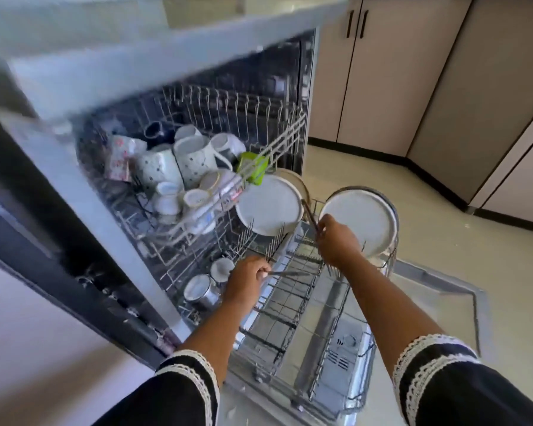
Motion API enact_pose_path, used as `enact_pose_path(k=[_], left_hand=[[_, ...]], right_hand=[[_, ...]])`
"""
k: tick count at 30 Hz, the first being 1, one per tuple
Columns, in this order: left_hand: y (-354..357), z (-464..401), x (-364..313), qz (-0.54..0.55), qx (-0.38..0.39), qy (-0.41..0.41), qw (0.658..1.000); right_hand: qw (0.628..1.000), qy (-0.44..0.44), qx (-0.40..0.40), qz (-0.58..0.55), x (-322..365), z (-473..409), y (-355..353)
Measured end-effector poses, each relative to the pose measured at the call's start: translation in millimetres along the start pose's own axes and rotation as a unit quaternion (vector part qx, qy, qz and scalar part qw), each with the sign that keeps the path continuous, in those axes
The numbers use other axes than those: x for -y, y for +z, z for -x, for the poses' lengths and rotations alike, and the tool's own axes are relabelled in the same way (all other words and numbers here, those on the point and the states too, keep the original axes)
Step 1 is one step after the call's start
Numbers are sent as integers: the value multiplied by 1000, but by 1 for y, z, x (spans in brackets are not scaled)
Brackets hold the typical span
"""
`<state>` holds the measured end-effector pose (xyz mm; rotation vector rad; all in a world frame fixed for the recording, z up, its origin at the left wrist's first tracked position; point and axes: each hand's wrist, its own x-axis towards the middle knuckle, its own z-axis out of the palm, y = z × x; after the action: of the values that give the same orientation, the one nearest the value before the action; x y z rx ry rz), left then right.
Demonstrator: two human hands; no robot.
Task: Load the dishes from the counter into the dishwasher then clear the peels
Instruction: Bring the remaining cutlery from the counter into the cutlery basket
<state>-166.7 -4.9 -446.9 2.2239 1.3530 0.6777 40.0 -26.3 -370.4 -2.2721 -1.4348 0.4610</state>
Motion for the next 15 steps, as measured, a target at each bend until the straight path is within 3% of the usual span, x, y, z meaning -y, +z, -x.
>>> enact_pose_path(k=[6,15], left_hand=[[56,-12,47,-13,-10,28,999],[73,-16,77,-38,12,32,999]], right_hand=[[997,-65,-18,44,-24,-20,78],[990,-55,-33,127,-43,-24,160]])
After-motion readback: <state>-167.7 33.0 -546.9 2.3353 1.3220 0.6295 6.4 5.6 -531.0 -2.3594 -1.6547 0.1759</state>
